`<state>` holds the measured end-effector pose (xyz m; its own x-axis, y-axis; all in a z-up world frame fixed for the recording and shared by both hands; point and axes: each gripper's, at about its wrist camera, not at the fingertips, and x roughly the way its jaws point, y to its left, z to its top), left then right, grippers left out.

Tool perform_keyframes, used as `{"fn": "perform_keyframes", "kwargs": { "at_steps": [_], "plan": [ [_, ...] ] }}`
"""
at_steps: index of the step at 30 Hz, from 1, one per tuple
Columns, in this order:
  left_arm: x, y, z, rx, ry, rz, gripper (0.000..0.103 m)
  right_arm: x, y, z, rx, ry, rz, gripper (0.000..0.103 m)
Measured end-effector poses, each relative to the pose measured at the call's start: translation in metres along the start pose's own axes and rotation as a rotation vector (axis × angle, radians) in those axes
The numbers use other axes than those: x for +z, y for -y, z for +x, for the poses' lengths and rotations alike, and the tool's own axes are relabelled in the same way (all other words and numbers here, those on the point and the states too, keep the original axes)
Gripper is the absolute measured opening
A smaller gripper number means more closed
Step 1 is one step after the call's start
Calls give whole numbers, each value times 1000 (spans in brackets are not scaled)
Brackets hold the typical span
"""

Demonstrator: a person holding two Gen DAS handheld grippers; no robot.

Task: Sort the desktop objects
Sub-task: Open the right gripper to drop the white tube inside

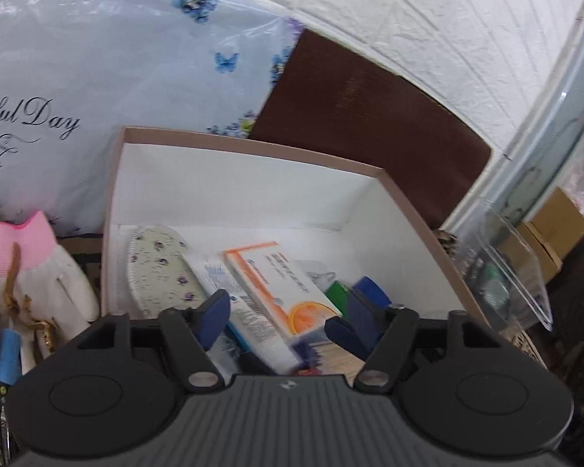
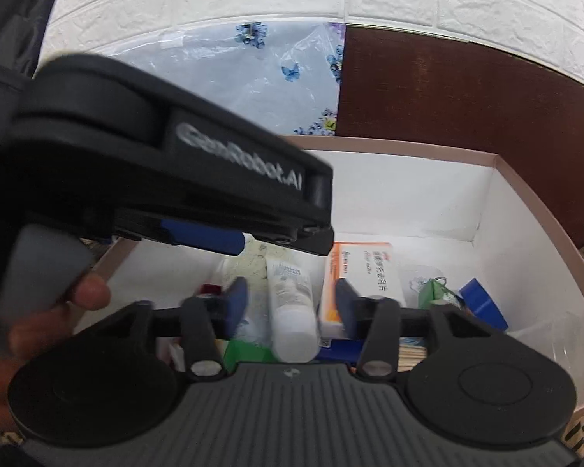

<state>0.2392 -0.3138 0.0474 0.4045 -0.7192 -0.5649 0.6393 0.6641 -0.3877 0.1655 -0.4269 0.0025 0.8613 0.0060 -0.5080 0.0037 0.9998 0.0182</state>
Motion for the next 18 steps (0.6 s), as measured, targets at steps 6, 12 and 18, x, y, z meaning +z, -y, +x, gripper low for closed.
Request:
{"fn": "perform_keyframes", "kwargs": {
  "at_steps": [6, 12, 18],
  "plan": [
    [-9, 9, -10, -20, 23, 48, 83, -9, 4, -6, -21, 25, 24, 84],
    [-12, 9, -21, 22, 45, 48, 89, -12, 4, -16, -43, 35, 38, 86],
    [-22, 10, -33, 33, 36, 35, 89, -15, 3, -33, -53, 60, 59, 88]
  ]
}}
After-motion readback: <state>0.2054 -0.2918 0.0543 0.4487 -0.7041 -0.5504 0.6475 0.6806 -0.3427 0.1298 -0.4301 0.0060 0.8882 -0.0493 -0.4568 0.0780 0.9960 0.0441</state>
